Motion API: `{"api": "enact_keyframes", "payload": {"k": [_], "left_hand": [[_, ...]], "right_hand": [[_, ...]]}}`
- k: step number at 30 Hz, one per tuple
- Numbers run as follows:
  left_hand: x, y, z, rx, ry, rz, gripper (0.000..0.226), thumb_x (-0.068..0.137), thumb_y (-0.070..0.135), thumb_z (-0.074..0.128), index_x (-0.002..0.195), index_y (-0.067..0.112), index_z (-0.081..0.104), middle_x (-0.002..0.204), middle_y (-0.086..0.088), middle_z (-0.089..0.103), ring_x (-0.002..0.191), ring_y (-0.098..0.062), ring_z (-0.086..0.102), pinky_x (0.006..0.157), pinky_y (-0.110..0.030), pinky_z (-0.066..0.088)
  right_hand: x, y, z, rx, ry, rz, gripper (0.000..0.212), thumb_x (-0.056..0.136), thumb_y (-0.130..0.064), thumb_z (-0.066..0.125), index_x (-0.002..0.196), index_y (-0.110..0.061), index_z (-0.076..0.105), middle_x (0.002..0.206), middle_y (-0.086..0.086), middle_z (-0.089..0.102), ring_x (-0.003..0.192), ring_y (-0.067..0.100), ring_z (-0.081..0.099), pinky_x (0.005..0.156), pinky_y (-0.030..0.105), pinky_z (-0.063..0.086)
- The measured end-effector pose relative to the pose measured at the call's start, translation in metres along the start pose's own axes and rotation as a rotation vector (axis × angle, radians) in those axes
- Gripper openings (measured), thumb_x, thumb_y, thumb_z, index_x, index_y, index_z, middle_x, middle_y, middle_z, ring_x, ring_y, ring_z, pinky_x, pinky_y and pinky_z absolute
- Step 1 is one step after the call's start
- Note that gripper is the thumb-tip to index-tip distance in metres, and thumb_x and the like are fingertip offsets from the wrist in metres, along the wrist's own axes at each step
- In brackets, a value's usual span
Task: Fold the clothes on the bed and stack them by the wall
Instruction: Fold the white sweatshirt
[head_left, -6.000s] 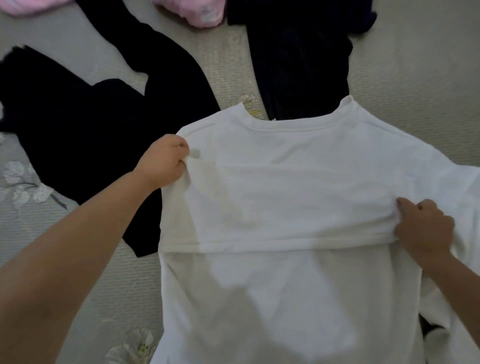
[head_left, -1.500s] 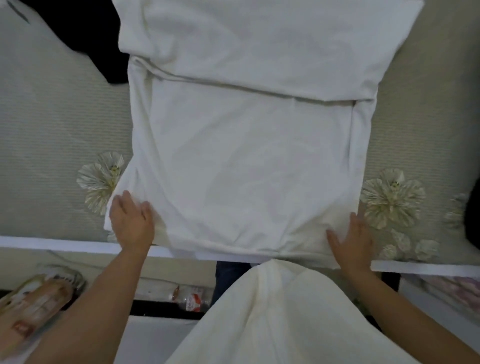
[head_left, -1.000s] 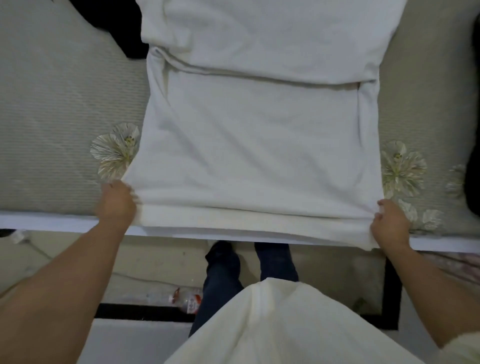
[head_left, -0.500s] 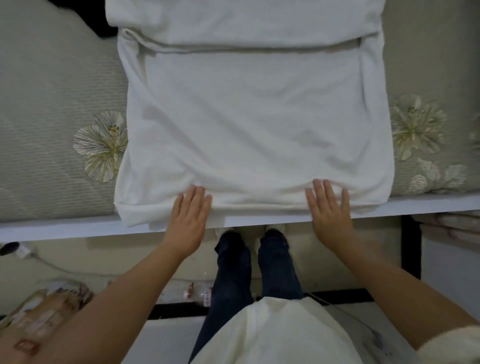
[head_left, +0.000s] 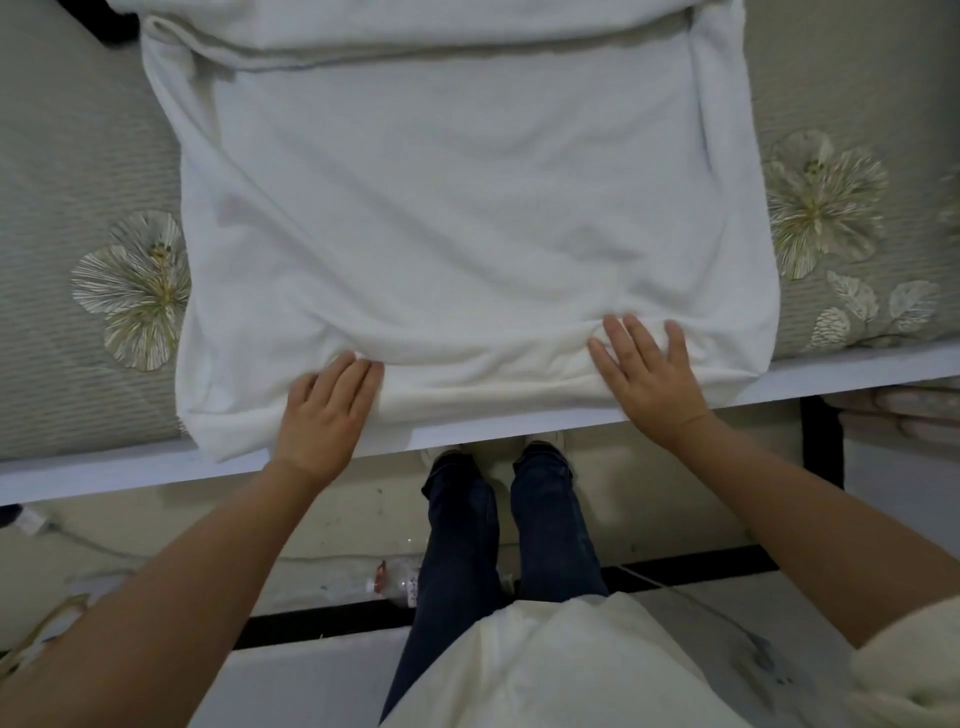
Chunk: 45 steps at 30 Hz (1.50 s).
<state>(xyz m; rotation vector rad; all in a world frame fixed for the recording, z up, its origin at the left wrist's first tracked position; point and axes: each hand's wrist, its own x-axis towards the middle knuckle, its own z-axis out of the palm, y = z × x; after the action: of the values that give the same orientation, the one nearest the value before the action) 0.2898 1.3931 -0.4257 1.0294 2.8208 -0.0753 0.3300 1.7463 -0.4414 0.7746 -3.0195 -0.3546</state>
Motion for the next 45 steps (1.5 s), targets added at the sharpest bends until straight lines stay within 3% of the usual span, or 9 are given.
{"api": "enact_keyframes", "payload": {"k": [6,10,13,20,28,37,39,42,45], "left_hand": [[0.000,-0.003,-0.021,-0.109,-0.058,0.011,0.043,0.063,-0.002,0.039,0.093,-0.007,0.070,0.091,-0.020,0.070,0.078,-0.035,0.069,0.058,-0.036,0.054],[0.017,-0.012,-0.049,-0.288,-0.149,-0.083,0.026,0.055,-0.016,0.062,0.077,-0.006,0.070,0.070,-0.021,0.067,0.060,-0.034,0.065,0.047,-0.032,0.050],[0.035,-0.023,-0.065,-0.373,-0.255,-0.315,0.023,0.081,-0.004,0.054,0.101,0.000,0.064,0.096,-0.020,0.064,0.088,-0.034,0.059,0.068,-0.035,0.041],[0.062,-0.041,-0.105,-0.484,-0.317,-0.305,0.025,0.090,0.011,0.044,0.111,0.007,0.057,0.099,-0.018,0.063,0.080,-0.026,0.050,0.064,-0.028,0.030],[0.046,-0.051,-0.139,-0.415,-0.316,-0.143,0.030,0.083,0.034,0.064,0.100,0.009,0.060,0.088,-0.008,0.065,0.082,-0.026,0.059,0.062,-0.027,0.031],[0.006,-0.062,-0.132,-0.188,-0.179,-0.088,0.034,0.052,-0.026,0.063,0.080,-0.009,0.070,0.075,-0.026,0.065,0.069,-0.042,0.062,0.051,-0.044,0.050],[-0.002,-0.058,-0.131,-0.134,-0.134,0.004,0.034,0.053,-0.022,0.056,0.077,-0.005,0.072,0.077,-0.020,0.070,0.071,-0.039,0.065,0.058,-0.044,0.054],[-0.007,-0.054,-0.129,-0.002,-0.610,-0.176,0.037,0.086,0.004,0.044,0.111,0.020,0.065,0.113,0.001,0.065,0.114,-0.018,0.054,0.109,-0.042,0.023],[-0.008,-0.053,-0.138,-0.040,-0.962,-0.207,0.035,0.091,0.009,0.041,0.122,0.016,0.055,0.127,-0.001,0.055,0.119,-0.018,0.049,0.108,-0.039,0.025]], "right_hand": [[0.018,0.025,-0.039,0.229,-0.184,0.067,0.065,0.036,0.021,0.077,0.099,0.010,0.067,0.097,0.033,0.066,0.076,0.044,0.067,0.059,0.049,0.053],[0.027,0.033,-0.056,0.382,-0.298,0.160,0.061,0.049,0.028,0.064,0.109,0.017,0.058,0.106,0.037,0.060,0.089,0.048,0.063,0.069,0.049,0.053],[0.029,0.033,-0.061,0.444,-0.537,0.331,0.068,0.078,0.004,0.056,0.141,-0.002,0.030,0.150,0.022,0.021,0.136,0.035,0.027,0.103,0.043,0.031],[0.030,-0.023,-0.080,0.441,-0.591,0.417,0.089,0.085,-0.045,0.056,0.148,-0.019,-0.001,0.155,0.010,-0.012,0.144,0.026,-0.005,0.114,0.045,0.001],[0.063,-0.034,-0.065,0.485,-0.372,0.876,0.050,0.083,0.002,0.049,0.131,-0.008,0.042,0.141,0.011,0.041,0.131,0.025,0.034,0.111,0.047,0.008],[0.008,0.028,-0.094,0.370,-0.263,0.612,0.025,0.046,0.028,0.056,0.066,0.014,0.062,0.062,0.030,0.060,0.057,0.042,0.060,0.071,0.050,0.050],[0.001,0.029,-0.108,0.347,-0.404,0.498,0.031,0.057,0.023,0.054,0.084,0.013,0.064,0.084,0.031,0.064,0.077,0.043,0.063,0.080,0.046,0.045],[-0.003,0.024,-0.128,0.371,-0.776,0.430,0.043,0.089,0.000,0.042,0.131,-0.006,0.047,0.136,0.014,0.048,0.123,0.028,0.046,0.104,0.034,0.028],[-0.002,0.016,-0.152,0.368,-1.172,0.237,0.042,0.095,-0.008,0.037,0.137,-0.006,0.038,0.144,0.010,0.038,0.130,0.023,0.039,0.107,0.028,0.028]]}}
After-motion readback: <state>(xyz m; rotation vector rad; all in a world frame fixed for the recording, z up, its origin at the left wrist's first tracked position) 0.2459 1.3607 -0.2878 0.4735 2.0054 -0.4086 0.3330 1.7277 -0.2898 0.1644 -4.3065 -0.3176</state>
